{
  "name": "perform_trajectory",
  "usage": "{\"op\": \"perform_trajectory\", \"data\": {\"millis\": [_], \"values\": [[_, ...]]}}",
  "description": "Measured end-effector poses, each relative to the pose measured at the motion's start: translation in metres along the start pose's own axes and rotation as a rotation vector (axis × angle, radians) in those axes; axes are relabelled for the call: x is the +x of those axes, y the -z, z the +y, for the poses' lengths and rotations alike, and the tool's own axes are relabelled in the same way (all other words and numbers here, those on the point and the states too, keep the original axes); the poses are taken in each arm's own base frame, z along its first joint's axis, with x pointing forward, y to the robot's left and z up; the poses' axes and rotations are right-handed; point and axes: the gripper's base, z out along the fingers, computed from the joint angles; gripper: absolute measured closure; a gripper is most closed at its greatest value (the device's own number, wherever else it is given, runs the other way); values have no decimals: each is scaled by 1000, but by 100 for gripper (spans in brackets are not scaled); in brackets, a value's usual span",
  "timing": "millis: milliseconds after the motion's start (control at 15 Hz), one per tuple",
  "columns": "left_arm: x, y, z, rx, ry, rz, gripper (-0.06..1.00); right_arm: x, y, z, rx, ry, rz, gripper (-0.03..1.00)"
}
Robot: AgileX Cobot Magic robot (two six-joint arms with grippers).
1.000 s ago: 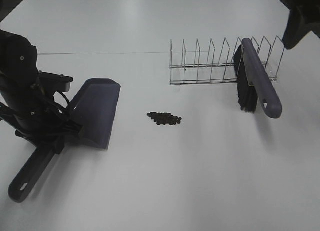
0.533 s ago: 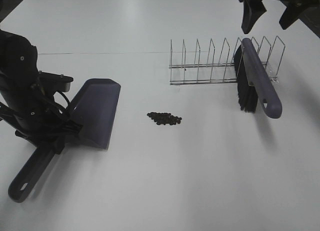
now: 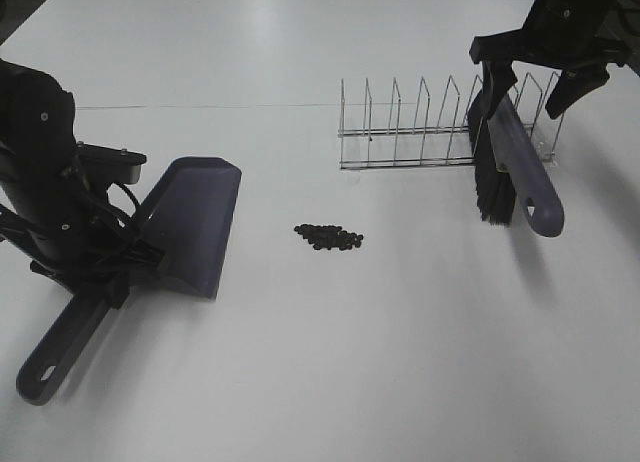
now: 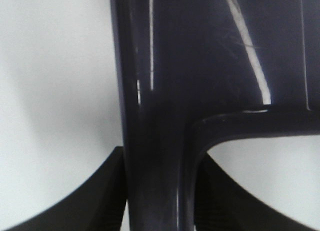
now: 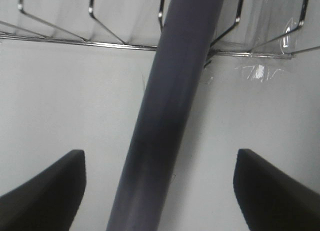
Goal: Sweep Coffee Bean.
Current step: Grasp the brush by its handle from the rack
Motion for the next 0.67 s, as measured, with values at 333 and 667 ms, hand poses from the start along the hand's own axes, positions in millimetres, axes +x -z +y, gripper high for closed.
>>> {"op": "perform_trajectory", "data": {"millis": [333, 667], "values": [[0, 0, 0, 4, 4, 1, 60, 0, -32, -3, -8, 10, 64, 32], [0, 0, -1, 16, 18, 3, 60, 1, -45, -4, -7, -9, 91, 57]]}}
